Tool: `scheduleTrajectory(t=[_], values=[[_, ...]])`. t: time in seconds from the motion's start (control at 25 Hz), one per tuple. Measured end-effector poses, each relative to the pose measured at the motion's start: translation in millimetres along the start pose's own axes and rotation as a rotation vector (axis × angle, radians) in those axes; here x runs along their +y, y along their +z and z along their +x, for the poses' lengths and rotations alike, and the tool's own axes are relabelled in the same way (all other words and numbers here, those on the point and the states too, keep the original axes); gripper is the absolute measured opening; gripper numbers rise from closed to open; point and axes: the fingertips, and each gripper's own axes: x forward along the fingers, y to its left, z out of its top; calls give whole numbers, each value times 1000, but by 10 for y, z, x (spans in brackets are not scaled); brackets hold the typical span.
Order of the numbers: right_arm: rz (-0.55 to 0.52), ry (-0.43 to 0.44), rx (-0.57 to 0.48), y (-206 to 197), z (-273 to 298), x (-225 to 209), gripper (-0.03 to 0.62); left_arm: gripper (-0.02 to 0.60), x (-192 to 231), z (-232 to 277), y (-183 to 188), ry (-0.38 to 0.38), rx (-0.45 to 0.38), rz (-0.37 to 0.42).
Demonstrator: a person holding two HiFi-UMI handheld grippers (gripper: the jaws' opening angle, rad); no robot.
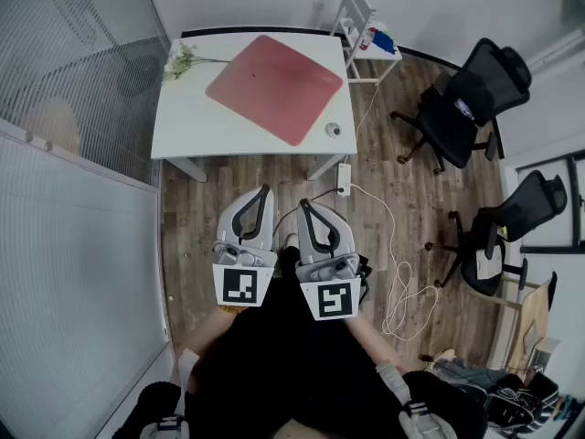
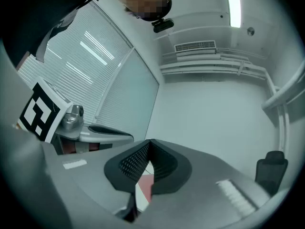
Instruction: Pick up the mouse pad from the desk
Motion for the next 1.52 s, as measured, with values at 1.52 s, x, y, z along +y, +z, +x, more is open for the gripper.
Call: scheduleTrajectory(t=[1.52], values=[[54, 100, 48, -594, 744, -667, 44, 0, 73, 894, -446, -66, 122, 186]])
